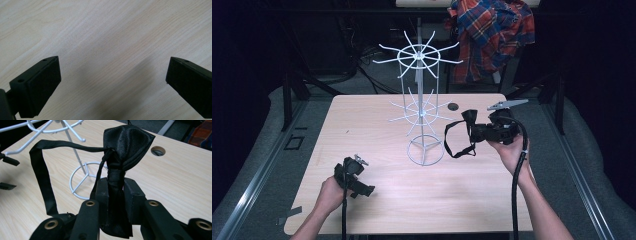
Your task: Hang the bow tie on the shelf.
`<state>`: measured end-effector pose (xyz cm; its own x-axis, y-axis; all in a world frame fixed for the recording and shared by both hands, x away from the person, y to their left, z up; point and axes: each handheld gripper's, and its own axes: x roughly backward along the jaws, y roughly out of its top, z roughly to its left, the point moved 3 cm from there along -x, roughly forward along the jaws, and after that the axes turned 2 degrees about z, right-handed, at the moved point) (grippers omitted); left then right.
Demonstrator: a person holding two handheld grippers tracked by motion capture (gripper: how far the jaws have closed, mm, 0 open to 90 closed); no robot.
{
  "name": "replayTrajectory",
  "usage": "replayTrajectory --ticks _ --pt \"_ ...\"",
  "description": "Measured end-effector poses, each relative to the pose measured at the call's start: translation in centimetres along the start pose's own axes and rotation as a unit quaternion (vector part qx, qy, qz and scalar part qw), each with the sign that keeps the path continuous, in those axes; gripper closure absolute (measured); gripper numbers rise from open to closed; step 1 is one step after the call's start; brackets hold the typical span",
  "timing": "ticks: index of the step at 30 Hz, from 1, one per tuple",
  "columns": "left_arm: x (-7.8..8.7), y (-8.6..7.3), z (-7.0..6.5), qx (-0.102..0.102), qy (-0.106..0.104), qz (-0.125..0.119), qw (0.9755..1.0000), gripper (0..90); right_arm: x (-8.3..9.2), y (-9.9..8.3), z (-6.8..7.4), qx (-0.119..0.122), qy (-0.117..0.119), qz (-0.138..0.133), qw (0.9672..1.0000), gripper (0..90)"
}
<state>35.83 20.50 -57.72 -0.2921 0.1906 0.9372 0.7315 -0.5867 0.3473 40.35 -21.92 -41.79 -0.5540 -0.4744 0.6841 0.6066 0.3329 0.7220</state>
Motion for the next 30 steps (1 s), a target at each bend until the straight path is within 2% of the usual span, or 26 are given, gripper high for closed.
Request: replayTrajectory --ticks 10,18,30 --pt "0.0 0.0 0.0 0.000 -0.002 0.000 1.0000 0.0 -0.5 1.1 -0.6 -0.009 0.001 -0.006 0.9999 75.3" --pt "0.0 0.0 0.0 -0.001 -0.003 0.000 1.0000 0.0 -2.0 1.3 -1.6 -0.032 -0.004 0.002 0.9995 75.2" --pt "0.0 0.0 0.0 -0.003 -0.004 0.000 1.0000 0.0 -4.1 0.9 -1.5 -0.042 0.000 0.018 0.9989 75.2"
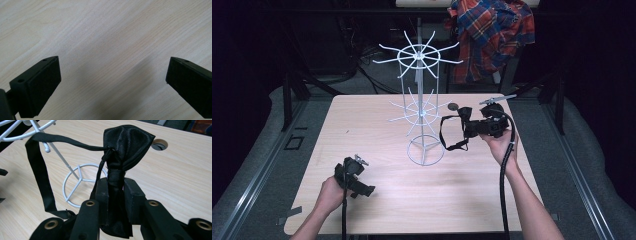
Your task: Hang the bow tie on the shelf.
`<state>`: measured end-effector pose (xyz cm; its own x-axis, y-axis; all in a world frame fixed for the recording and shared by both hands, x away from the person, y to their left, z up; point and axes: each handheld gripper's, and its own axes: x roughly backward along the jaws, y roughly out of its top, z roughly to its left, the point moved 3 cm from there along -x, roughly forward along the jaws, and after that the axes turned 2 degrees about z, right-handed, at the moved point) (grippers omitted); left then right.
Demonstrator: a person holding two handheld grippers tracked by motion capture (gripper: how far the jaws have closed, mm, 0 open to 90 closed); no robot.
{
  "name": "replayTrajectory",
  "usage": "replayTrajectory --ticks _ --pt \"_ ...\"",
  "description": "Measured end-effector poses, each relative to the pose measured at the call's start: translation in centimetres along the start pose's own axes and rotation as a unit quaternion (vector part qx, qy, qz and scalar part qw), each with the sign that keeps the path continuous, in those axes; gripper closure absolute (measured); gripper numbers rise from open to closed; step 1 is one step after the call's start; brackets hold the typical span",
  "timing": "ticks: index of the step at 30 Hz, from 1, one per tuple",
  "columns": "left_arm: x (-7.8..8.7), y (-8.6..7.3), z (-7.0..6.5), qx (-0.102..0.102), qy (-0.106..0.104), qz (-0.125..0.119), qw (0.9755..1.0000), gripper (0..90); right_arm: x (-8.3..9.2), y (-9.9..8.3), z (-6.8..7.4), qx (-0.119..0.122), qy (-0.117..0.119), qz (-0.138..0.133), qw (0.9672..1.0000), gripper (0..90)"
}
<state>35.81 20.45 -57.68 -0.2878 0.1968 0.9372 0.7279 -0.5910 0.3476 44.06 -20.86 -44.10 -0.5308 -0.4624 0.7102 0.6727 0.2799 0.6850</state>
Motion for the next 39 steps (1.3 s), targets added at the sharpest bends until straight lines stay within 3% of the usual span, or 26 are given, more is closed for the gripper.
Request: replayTrajectory --ticks 12,39 --pt "0.0 0.0 0.0 0.000 0.000 0.000 1.0000 0.0 -2.2 -0.2 0.6 -0.005 0.008 0.006 0.9999 75.1" --pt "0.0 0.0 -0.1 -0.003 0.000 0.001 1.0000 0.1 -5.2 -1.1 1.3 -0.020 0.025 0.013 0.9994 74.2"
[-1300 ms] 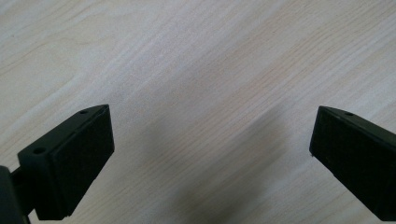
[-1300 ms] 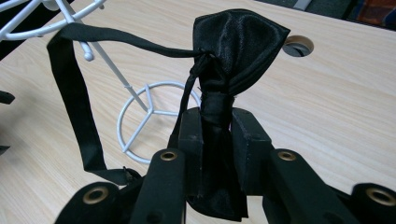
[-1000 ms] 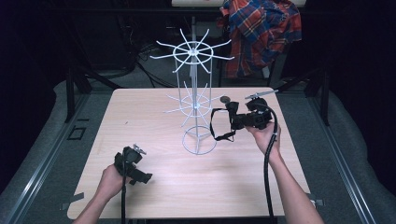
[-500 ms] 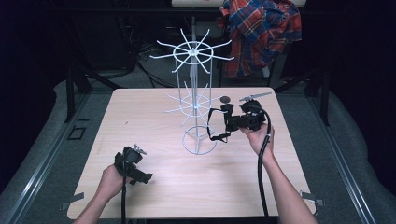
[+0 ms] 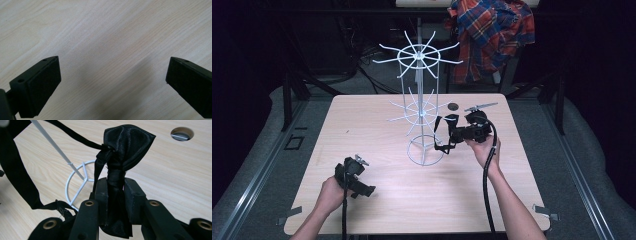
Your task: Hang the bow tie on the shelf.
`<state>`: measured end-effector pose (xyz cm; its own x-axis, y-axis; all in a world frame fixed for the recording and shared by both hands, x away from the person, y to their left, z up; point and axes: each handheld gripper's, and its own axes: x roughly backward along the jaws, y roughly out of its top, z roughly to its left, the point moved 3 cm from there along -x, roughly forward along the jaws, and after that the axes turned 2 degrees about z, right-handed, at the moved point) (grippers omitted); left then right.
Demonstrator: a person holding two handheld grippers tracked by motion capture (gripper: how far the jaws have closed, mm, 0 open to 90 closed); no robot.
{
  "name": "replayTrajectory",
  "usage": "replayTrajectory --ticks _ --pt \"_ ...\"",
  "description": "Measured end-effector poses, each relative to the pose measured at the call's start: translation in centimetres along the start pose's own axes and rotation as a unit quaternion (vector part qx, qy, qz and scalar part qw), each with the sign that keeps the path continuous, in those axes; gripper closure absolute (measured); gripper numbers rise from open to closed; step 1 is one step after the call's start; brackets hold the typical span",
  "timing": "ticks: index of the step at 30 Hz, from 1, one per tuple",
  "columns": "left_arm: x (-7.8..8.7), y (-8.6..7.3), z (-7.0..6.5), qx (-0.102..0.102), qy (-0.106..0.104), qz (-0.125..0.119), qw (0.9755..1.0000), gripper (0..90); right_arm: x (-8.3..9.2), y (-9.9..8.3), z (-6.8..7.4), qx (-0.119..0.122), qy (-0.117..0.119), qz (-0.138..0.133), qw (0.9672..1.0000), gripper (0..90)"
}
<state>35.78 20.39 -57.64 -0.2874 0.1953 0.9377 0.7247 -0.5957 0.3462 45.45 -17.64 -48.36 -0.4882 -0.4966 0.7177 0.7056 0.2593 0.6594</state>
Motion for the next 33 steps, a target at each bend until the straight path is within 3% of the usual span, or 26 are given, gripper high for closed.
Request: replayTrajectory --ticks 19,28,33 --pt "0.1 0.0 0.0 0.002 0.004 -0.002 1.0000 0.0 -2.4 -1.3 0.4 -0.025 0.032 -0.009 0.9991 73.9" --pt "0.1 0.0 0.0 0.001 0.003 -0.001 1.0000 0.0 -2.9 -1.8 0.5 -0.026 0.033 -0.003 0.9991 73.6" --pt "0.0 0.0 0.0 0.001 0.003 -0.001 1.0000 0.0 -2.8 -1.9 0.3 -0.025 0.040 -0.013 0.9988 72.9"
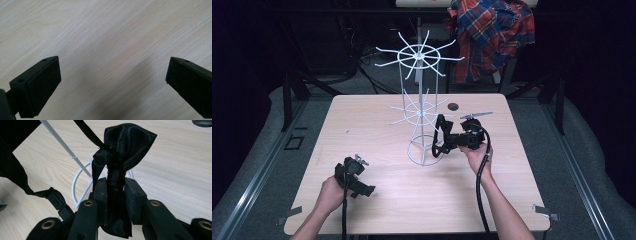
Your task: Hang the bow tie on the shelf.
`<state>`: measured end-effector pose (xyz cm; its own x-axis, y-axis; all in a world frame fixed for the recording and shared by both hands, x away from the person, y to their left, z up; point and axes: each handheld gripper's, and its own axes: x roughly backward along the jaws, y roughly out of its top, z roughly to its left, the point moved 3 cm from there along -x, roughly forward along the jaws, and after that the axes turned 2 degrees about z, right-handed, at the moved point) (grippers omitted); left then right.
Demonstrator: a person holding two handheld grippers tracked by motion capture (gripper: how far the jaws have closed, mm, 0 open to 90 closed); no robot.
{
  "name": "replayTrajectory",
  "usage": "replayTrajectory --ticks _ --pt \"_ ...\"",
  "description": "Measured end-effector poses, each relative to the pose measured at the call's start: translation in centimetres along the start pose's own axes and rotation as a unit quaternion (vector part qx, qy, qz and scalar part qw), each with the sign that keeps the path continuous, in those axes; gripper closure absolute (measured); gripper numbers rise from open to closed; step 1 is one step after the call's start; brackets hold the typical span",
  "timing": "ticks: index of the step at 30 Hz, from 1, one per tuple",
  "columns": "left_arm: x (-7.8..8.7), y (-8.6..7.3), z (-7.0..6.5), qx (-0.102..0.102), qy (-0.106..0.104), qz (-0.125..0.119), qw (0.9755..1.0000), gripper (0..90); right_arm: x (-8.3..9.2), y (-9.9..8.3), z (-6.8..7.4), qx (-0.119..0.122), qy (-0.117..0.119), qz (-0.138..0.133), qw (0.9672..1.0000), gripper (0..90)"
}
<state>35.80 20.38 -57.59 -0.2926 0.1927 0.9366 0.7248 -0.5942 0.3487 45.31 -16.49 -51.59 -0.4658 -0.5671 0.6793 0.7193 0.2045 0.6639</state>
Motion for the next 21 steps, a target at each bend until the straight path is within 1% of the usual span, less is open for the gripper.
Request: replayTrajectory --ticks 8,10,12,14,16,18,21 --pt "0.0 0.0 0.0 -0.001 -0.001 0.000 1.0000 0.0 0.0 0.0 0.0 -0.002 0.004 -0.003 1.0000 69.8" --pt "0.0 0.0 -0.1 -0.001 0.000 0.000 1.0000 0.0 0.1 0.0 0.1 -0.002 0.001 0.002 1.0000 67.5" --pt "0.0 0.0 -0.1 -0.002 0.000 0.001 1.0000 0.0 0.2 0.0 0.2 -0.002 0.007 0.000 1.0000 65.2" --pt "0.0 0.1 -0.2 -0.002 0.001 0.001 1.0000 0.0 0.5 0.0 0.2 0.001 0.008 0.004 1.0000 63.2" --pt "0.0 0.1 -0.2 -0.004 0.000 0.000 1.0000 0.0 0.8 0.1 0.3 0.002 0.010 0.003 0.9999 62.2" --pt "0.0 0.1 -0.2 -0.004 0.001 0.001 1.0000 0.0 1.1 0.1 0.3 0.002 0.006 0.000 1.0000 61.5" --pt "0.0 0.1 -0.2 -0.003 0.001 0.000 1.0000 0.0 2.0 0.2 0.2 0.008 0.000 0.006 0.9999 58.5"
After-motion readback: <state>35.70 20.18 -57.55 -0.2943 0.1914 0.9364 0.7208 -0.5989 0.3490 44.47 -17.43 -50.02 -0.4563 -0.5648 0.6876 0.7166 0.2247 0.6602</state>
